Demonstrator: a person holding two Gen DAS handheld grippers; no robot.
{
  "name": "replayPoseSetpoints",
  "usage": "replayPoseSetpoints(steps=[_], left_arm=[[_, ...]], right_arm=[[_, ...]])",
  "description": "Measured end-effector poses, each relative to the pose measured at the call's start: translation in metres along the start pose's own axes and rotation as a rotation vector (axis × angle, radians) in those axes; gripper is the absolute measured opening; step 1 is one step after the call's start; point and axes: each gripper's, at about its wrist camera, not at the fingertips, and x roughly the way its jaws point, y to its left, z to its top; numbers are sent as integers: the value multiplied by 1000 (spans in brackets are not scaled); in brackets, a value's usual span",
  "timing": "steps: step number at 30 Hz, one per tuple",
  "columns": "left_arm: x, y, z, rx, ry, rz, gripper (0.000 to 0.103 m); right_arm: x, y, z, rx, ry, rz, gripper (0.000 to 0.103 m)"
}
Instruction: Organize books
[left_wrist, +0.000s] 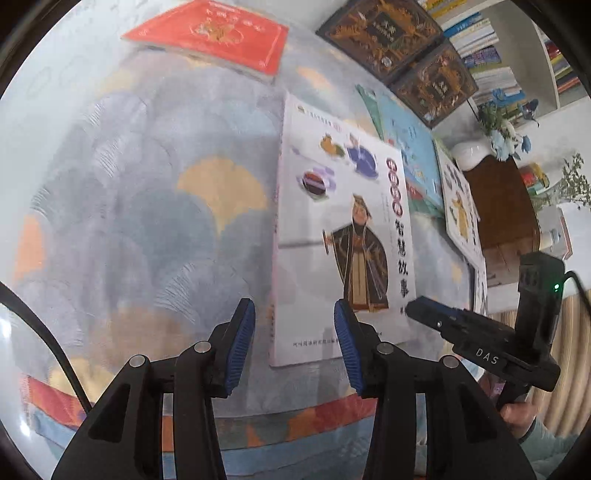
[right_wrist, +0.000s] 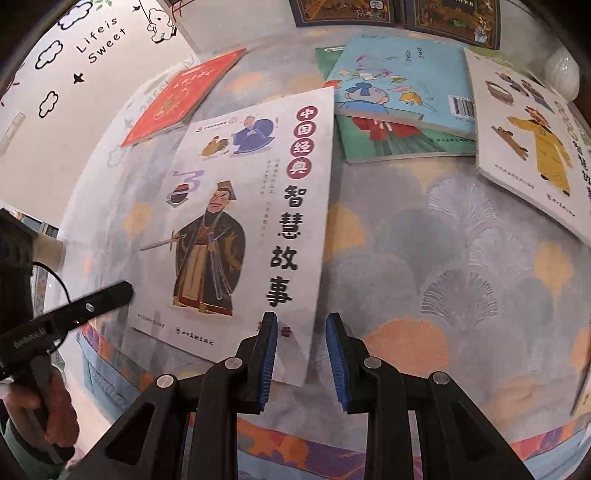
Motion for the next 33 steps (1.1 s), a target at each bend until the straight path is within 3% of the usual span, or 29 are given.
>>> replayPoseSetpoints(steps=[9, 11, 12, 14, 16, 19, 23, 30, 33], left_arm=[[-1, -1, 0, -12, -33, -55, 43], [-13, 3, 0, -48, -80, -184, 43], [-23, 8, 0, -91, -117, -309, 43], [-32, 10, 1, -129, -144, -424, 38], [-30, 3, 4, -97, -146, -377, 33], [-16, 5, 6, -83, -123, -241, 6], [1, 13, 8, -150, -91, -229, 6], [13, -1, 8, -115, -63, -236, 6], [12, -5, 13, -144, -72, -305, 6]], right_arm=[[2, 7, 0, -1, -34, 3, 27], [3, 5, 1, 9, -35, 6, 27], [2, 1, 0, 22, -33, 19, 27], [-1, -5, -2, 47, -32, 46, 27], [-1, -9, -2, 70, -28, 68, 28], [-1, -9, -3, 71, -26, 71, 28], [-1, -6, -3, 55, -29, 67, 28], [-3, -12, -3, 73, -28, 91, 27], [-4, -22, 1, 102, 2, 134, 27]])
